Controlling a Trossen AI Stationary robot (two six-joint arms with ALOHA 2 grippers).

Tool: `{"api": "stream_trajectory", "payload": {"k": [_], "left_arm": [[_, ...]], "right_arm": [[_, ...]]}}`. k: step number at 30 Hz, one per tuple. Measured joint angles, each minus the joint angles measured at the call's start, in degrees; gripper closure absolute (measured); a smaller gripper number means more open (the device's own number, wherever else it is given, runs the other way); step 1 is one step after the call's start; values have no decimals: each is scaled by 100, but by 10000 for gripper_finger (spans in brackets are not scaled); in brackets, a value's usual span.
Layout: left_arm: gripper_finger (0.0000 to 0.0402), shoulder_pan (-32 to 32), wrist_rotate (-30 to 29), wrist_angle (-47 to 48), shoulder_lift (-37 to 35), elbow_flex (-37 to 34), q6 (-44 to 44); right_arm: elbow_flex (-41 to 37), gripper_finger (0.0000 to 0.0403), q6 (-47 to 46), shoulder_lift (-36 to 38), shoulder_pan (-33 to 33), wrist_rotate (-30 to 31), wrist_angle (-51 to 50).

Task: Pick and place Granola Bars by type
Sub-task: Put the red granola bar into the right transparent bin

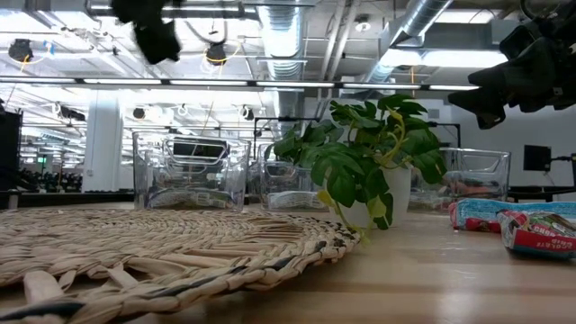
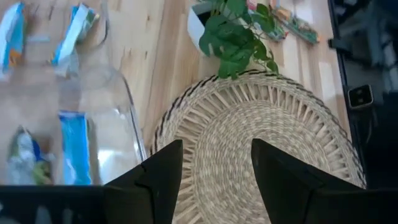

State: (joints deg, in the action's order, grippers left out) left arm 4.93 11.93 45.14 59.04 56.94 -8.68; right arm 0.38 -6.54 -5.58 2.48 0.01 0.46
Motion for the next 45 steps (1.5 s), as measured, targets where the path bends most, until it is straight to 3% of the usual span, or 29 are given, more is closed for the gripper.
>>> {"api": "stream_trajectory", "payload": {"k": [9, 17, 28, 34, 43, 45], "left_arm": [[219, -13, 194, -1754, -2114, -2551, -451], [219, -98, 605, -3395, -3229, -4031, 40], [219, -304, 379, -4636, -4253, -5161, 1194], [219, -304, 195, -4613, -4880, -5328, 1651], [219, -304, -658, -4136, -5873, -5360, 2008], [219, -304, -701, -4443, -5897, -5499, 2025]], "right_arm": [[0, 178, -1, 0, 0, 0, -1], [0, 178, -1, 0, 0, 0, 0], [0, 178, 0, 0, 2, 0, -1], [0, 178, -1, 0, 1, 0, -1], [0, 178, -1, 0, 2, 0, -1], [0, 178, 0, 0, 2, 0, 1]]}}
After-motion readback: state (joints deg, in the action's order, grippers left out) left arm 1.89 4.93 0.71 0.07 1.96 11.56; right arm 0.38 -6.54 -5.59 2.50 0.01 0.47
